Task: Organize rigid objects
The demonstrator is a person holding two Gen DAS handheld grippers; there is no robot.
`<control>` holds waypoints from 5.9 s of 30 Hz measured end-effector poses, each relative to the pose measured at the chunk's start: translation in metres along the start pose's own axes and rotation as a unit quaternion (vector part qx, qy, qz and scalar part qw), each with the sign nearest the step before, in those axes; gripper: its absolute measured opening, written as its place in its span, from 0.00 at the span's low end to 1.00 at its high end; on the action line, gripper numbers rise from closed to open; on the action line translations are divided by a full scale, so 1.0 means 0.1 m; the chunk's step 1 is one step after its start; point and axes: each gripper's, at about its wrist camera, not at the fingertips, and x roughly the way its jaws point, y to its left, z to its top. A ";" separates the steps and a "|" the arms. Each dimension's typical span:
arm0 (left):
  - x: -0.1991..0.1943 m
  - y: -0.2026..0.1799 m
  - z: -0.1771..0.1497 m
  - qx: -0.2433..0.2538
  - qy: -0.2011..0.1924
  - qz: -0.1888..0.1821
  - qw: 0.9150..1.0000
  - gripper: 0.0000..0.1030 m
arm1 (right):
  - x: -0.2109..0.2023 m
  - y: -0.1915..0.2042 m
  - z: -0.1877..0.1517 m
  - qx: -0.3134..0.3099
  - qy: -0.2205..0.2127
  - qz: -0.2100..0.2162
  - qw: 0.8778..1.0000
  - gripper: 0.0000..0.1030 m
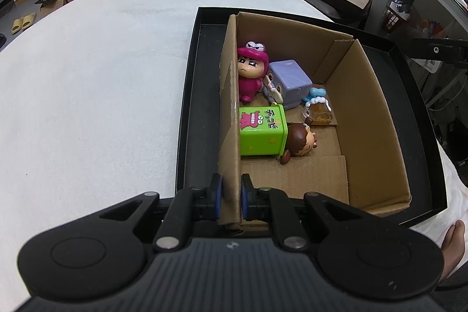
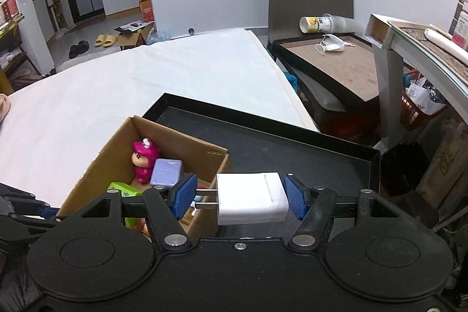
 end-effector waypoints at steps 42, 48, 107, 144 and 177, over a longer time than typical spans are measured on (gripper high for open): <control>0.03 0.09 0.01 -0.012 0.002 -0.026 1.000 0.13 | 0.61 1.02 -0.25 -0.157 0.047 -0.017 0.986 0.62; 0.04 0.10 0.01 -0.014 0.003 -0.028 1.000 0.14 | 0.67 1.07 -0.32 -0.177 0.061 -0.026 0.982 0.65; -1.38 -0.33 0.12 0.044 -0.068 -0.026 0.996 0.79 | -1.22 0.26 -0.66 0.176 -0.068 -0.018 0.982 1.00; -2.34 -0.46 -0.44 0.071 -0.120 -0.050 0.989 0.86 | -2.35 0.54 -0.94 0.203 -0.095 -0.063 0.973 1.00; -2.56 -0.46 -0.62 0.075 -0.139 -0.034 0.987 0.87 | -2.54 0.69 -1.01 0.180 -0.110 -0.061 0.976 1.00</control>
